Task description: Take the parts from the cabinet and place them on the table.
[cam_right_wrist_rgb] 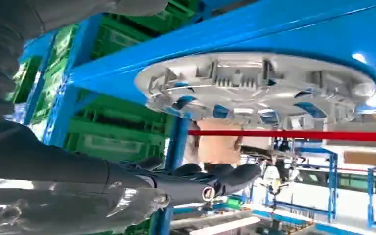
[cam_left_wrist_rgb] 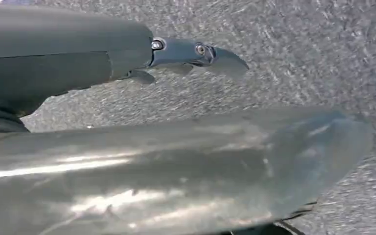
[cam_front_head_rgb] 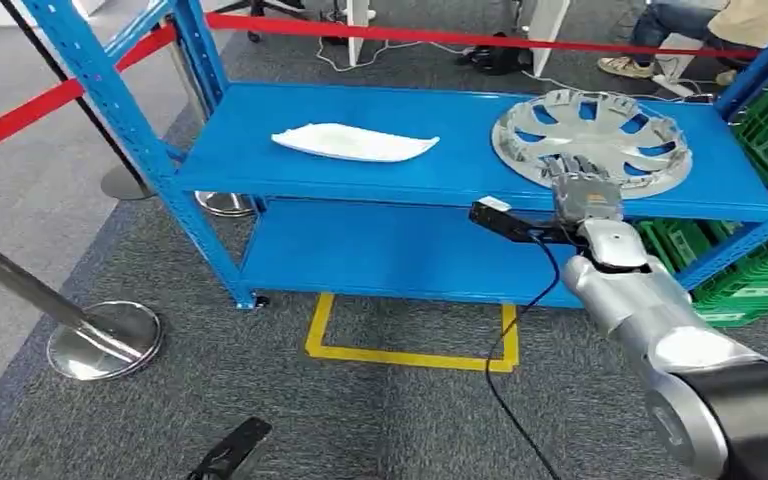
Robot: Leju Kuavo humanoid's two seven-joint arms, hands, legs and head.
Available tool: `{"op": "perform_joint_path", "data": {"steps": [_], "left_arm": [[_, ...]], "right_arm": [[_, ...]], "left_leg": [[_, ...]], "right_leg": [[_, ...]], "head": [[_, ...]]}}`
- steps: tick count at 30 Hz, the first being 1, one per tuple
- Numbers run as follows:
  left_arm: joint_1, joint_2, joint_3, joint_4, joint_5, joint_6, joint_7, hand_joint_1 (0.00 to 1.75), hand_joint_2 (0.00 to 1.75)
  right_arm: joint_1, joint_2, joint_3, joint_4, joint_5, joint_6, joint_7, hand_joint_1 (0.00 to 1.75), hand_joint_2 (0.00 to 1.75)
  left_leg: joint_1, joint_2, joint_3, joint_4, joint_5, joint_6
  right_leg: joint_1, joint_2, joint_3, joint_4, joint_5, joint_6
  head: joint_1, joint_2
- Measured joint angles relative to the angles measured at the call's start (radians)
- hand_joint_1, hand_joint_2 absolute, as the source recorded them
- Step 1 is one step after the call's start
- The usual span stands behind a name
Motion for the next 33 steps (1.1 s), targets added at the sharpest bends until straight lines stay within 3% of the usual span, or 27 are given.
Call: {"op": "perform_joint_path", "data": {"steps": [1,2,3,6,8,10,12,13,14,15,16,17,18,19,21,22,23,27,28,30,31,32,33], "left_arm": [[0.002,0.000,0.000,0.000,0.000,0.000,0.000,0.00,0.00],[0.004,0.000,0.000,0.000,0.000,0.000,0.000,0.00,0.00],[0.005,0.000,0.000,0.000,0.000,0.000,0.000,0.00,0.00],[0.004,-0.001,0.000,0.000,0.000,0.000,0.000,0.00,0.00],[0.001,-0.001,0.000,0.000,0.000,0.000,0.000,0.00,0.00],[0.000,-0.003,0.000,0.000,0.000,0.000,0.000,0.00,0.00],[-0.001,-0.002,0.000,-0.001,0.000,0.002,0.000,0.00,0.00],[-0.002,-0.003,0.000,-0.001,0.000,0.002,0.000,0.00,0.00],[-0.002,-0.003,0.000,-0.001,0.000,0.002,0.000,0.00,0.00],[-0.002,-0.002,0.000,-0.001,0.000,0.002,0.000,0.00,0.00],[-0.001,-0.002,0.000,-0.001,0.000,0.002,0.000,0.00,0.00],[0.000,-0.002,0.000,-0.001,0.000,0.002,0.000,0.00,0.00],[0.001,-0.002,0.000,-0.001,0.000,0.002,0.000,0.00,0.00],[0.001,-0.002,0.000,-0.001,0.000,0.002,0.000,0.00,0.00],[0.000,-0.002,0.000,-0.001,0.000,0.002,0.000,0.00,0.00],[0.002,-0.004,0.000,0.000,0.000,0.001,0.000,0.00,0.00],[0.000,-0.004,0.000,0.000,0.000,0.000,0.000,0.00,0.00],[0.001,-0.003,0.000,0.000,0.000,-0.001,0.000,0.00,0.00],[-0.001,-0.003,0.000,0.000,0.000,-0.001,0.000,0.00,0.00],[-0.001,-0.003,0.000,0.000,0.000,-0.001,0.000,0.00,0.00],[-0.001,-0.003,0.000,0.000,0.000,-0.001,0.000,0.00,0.00],[0.001,-0.003,0.000,0.000,0.001,-0.001,0.000,0.00,0.00],[0.002,-0.003,0.000,0.000,0.002,-0.002,0.000,0.00,0.00]], "right_arm": [[0.004,0.000,0.000,0.000,-0.001,0.000,0.000,0.00,1.75],[0.008,0.000,0.000,0.000,-0.002,0.000,0.000,0.00,1.75],[0.010,0.000,0.000,0.000,-0.002,-0.001,0.000,0.00,1.75],[0.008,0.000,0.002,0.000,-0.003,-0.002,0.000,0.00,1.75],[0.004,0.000,0.002,0.000,-0.005,-0.005,0.000,0.00,1.75],[0.005,0.000,0.002,0.001,-0.005,-0.006,0.000,0.00,1.75],[0.004,-0.001,0.002,-0.002,-0.005,-0.008,0.000,0.00,1.75],[0.001,-0.001,0.002,-0.002,-0.005,-0.010,0.001,0.00,1.75],[0.000,-0.001,0.002,-0.002,-0.005,-0.010,0.001,0.00,1.75],[0.001,-0.001,0.002,-0.002,-0.005,-0.010,0.001,0.00,1.75],[0.003,-0.001,0.002,-0.002,-0.005,-0.010,0.001,0.00,1.75],[0.006,-0.001,0.002,-0.002,-0.005,-0.010,0.001,0.00,1.75],[0.008,-0.001,0.002,-0.002,-0.005,-0.010,0.001,0.00,1.75],[0.008,-0.001,0.002,-0.002,-0.005,-0.010,0.001,0.00,1.75],[0.006,-0.001,0.002,-0.002,-0.005,-0.010,0.001,0.00,1.75],[0.005,-0.001,0.002,-0.002,-0.005,-0.010,0.000,0.00,1.75],[0.003,-0.001,0.002,-0.002,-0.002,-0.010,0.001,0.00,1.75],[0.003,-0.001,0.002,-0.002,0.001,-0.010,0.001,0.00,1.75],[0.002,0.000,0.003,-0.002,0.002,-0.011,-0.001,0.00,1.75],[0.002,0.000,0.005,-0.002,0.006,-0.013,0.000,0.00,1.75],[0.002,-0.001,0.005,-0.002,0.006,-0.013,0.000,0.00,1.75],[0.004,-0.001,0.006,-0.001,0.008,-0.013,-0.002,0.00,1.75],[0.007,-0.001,0.007,-0.001,0.010,-0.013,-0.006,0.00,1.75]], "left_leg": [[-0.002,-0.001,0.004,0.001,-0.005,0.002],[-0.003,-0.002,0.011,0.001,-0.010,0.002],[-0.004,-0.003,0.019,0.001,-0.017,0.001],[-0.006,-0.004,0.055,0.001,-0.043,-0.006],[-0.012,-0.005,0.053,0.008,-0.050,-0.016],[-0.010,-0.003,0.055,0.002,-0.052,-0.023],[-0.012,-0.003,0.058,0.008,-0.066,-0.036],[-0.011,-0.001,0.039,0.053,-0.088,-0.046],[-0.007,-0.001,0.003,0.121,-0.119,-0.052],[-0.004,-0.001,-0.052,0.215,-0.155,-0.058],[-0.002,-0.001,-0.098,0.288,-0.175,-0.061],[0.000,-0.001,-0.129,0.321,-0.171,-0.064],[0.003,-0.001,-0.132,0.306,-0.138,-0.066],[0.005,-0.001,-0.115,0.250,-0.084,-0.067],[0.011,0.001,-0.050,0.080,0.031,-0.072],[0.012,0.001,-0.029,0.039,0.036,-0.076],[0.012,-0.002,-0.012,0.004,0.011,-0.061],[0.012,-0.001,-0.009,0.006,0.000,-0.023],[0.011,-0.002,-0.004,0.006,-0.004,-0.016],[0.007,-0.002,0.002,0.006,-0.008,-0.008],[0.007,-0.002,0.002,0.006,-0.009,-0.007],[0.004,-0.003,0.005,0.006,-0.012,-0.004],[0.001,-0.004,0.010,0.007,-0.017,-0.001]], "right_leg": [[0.001,0.000,-0.041,0.061,-0.011,0.000],[0.001,0.000,-0.063,0.076,0.004,-0.001],[0.002,-0.001,-0.058,0.044,0.045,-0.003],[0.008,-0.006,0.039,-0.215,0.211,-0.016],[0.013,-0.007,0.067,-0.245,0.183,-0.022],[0.016,-0.002,0.062,-0.241,0.178,-0.030],[0.004,-0.001,0.076,-0.250,0.175,-0.037],[0.002,-0.002,0.081,-0.250,0.171,-0.044],[0.001,-0.002,0.083,-0.250,0.167,-0.047],[0.000,-0.001,0.086,-0.250,0.163,-0.049],[-0.001,-0.001,0.088,-0.250,0.159,-0.048],[-0.003,0.000,0.093,-0.250,0.155,-0.046],[-0.004,0.001,0.100,-0.250,0.150,-0.044],[-0.007,0.001,0.108,-0.250,0.144,-0.041],[-0.012,0.002,0.127,-0.250,0.130,-0.029],[-0.007,0.003,0.128,-0.248,0.124,-0.021],[-0.004,0.006,0.125,-0.244,0.119,-0.016],[-0.008,0.002,0.130,-0.258,0.111,0.007],[-0.007,-0.005,0.118,-0.220,0.093,0.007],[-0.004,-0.005,0.049,-0.086,0.035,0.006],[-0.004,-0.005,0.040,-0.069,0.029,0.006],[-0.003,-0.005,-0.007,0.012,0.002,0.005],[-0.001,-0.005,-0.051,0.072,-0.005,0.004]], "head": [[0.000,0.000],[0.000,0.000],[0.000,0.000],[0.001,0.000],[0.000,0.000],[-0.003,0.000],[0.000,0.000],[-0.013,0.000],[-0.013,0.000],[-0.015,0.000],[-0.014,0.000],[-0.014,0.000],[-0.013,0.000],[-0.014,0.000],[-0.014,0.000],[-0.018,0.000],[-0.023,0.000],[-0.019,0.000],[-0.015,0.000],[-0.012,0.000],[-0.012,0.000],[-0.011,0.000],[-0.012,0.000]]}}
